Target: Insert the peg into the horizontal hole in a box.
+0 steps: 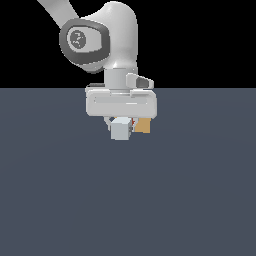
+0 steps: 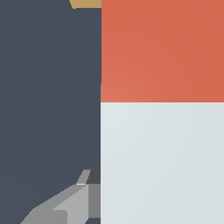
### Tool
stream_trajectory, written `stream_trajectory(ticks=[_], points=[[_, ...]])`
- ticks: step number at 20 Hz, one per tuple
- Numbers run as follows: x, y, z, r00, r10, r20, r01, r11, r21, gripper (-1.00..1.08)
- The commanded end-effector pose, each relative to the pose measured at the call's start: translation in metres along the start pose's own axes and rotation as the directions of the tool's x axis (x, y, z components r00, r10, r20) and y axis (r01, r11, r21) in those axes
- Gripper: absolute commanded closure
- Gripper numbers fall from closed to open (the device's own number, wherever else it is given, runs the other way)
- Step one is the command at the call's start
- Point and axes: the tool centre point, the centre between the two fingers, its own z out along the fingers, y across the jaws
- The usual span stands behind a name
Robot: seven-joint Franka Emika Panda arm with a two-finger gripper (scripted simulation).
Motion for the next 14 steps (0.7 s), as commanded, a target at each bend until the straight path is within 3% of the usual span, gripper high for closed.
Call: stream_trajectory(ticks=[1,7,14], points=[[0.016,0.007,-0.008,1.000,-0.010,-0.001,0.010,1.000,-0.003,1.08],[0.037,0.016,-0.016,1.000,-0.025,-0.001,0.025,1.000,-0.002,1.08],[0.041,0.017,-0.017,1.000,-0.028,-0.001,0.028,1.000,-0.002,1.08]])
